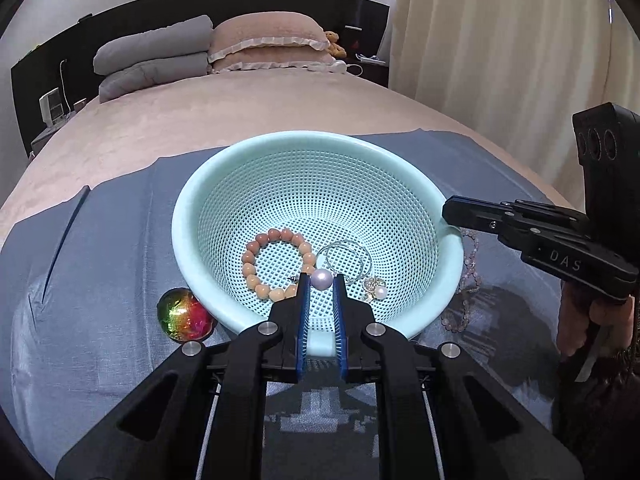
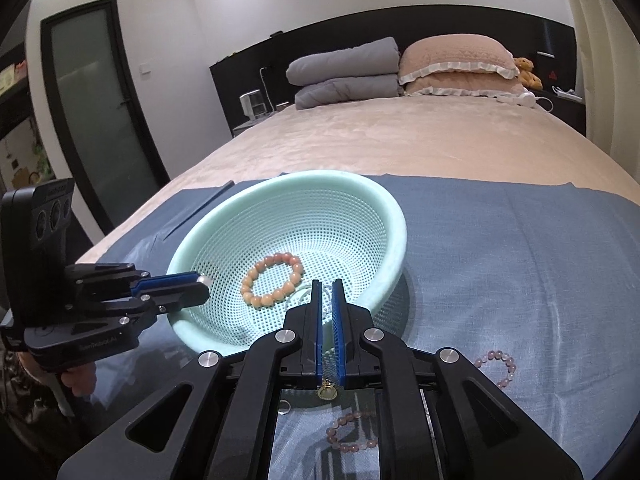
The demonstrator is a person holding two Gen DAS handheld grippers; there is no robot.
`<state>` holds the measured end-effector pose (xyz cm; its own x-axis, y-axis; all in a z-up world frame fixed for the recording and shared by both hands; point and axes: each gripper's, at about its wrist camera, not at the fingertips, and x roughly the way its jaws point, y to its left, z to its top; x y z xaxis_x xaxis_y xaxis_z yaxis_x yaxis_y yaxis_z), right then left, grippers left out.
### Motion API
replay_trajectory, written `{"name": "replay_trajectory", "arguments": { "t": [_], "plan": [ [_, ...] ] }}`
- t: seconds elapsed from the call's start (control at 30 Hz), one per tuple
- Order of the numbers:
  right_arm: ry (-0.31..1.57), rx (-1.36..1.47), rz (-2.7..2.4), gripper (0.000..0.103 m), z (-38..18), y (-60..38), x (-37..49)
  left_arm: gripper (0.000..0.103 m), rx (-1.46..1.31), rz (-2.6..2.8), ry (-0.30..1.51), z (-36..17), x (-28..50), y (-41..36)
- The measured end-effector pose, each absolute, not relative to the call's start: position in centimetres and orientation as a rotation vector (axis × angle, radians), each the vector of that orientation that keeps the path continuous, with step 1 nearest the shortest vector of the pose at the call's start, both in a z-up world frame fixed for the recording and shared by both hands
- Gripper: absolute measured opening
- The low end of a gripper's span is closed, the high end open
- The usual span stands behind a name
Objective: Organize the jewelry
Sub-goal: 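Carry the pearl earring and gold charm over the basket and open both grippers, then withdraw both grippers toward the crystal earring and pink bead necklace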
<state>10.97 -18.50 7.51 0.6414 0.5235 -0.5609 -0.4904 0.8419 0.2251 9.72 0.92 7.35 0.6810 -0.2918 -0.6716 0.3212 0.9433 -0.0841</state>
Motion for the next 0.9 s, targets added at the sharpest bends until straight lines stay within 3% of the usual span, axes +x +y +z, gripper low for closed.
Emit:
{"name": "replay_trajectory", "arguments": {
  "t": [0.07,0.13,0.17,0.27,0.4,0.53,0.6,0.77,0.87,0.9],
  "plan": [
    [0.651,0.064,0.558,0.014,7.6,-19.1,10.8,0.016,0.034,-0.352,0.746,7.4,9.6,1.0],
    [0.639,0.077,0.538,0.041,7.7,-19.7,10.5,0.023,0.029,-0.363,0.748,7.5,9.5,1.0],
    [0.628,0.079,0.529,0.045,7.8,-19.9,10.3,0.028,0.033,-0.359,0.742,7.6,9.4,1.0],
    [0.609,0.077,0.508,0.045,8.0,-20.9,9.4,0.029,0.039,-0.356,0.728,8.0,8.8,1.3],
    [0.609,0.081,0.451,0.046,7.6,-23.2,7.9,0.040,-0.004,-0.351,0.713,8.6,7.7,2.4],
    [0.625,0.069,0.391,0.046,7.1,-25.3,6.6,0.043,-0.020,-0.359,0.704,8.7,6.0,3.1],
    [0.635,0.057,0.363,0.047,6.8,-26.4,6.0,0.052,-0.004,-0.357,0.700,8.4,4.7,3.2],
    [0.652,0.075,0.301,0.049,6.1,-28.9,5.1,0.053,0.016,-0.362,0.733,6.7,2.6,2.8],
    [0.663,0.086,0.286,0.059,5.8,-29.4,4.8,0.053,0.044,-0.387,0.759,5.3,2.0,1.3],
    [0.662,0.082,0.277,0.067,5.6,-29.4,4.8,0.053,0.052,-0.403,0.767,4.8,1.9,0.7]
  ]
}}
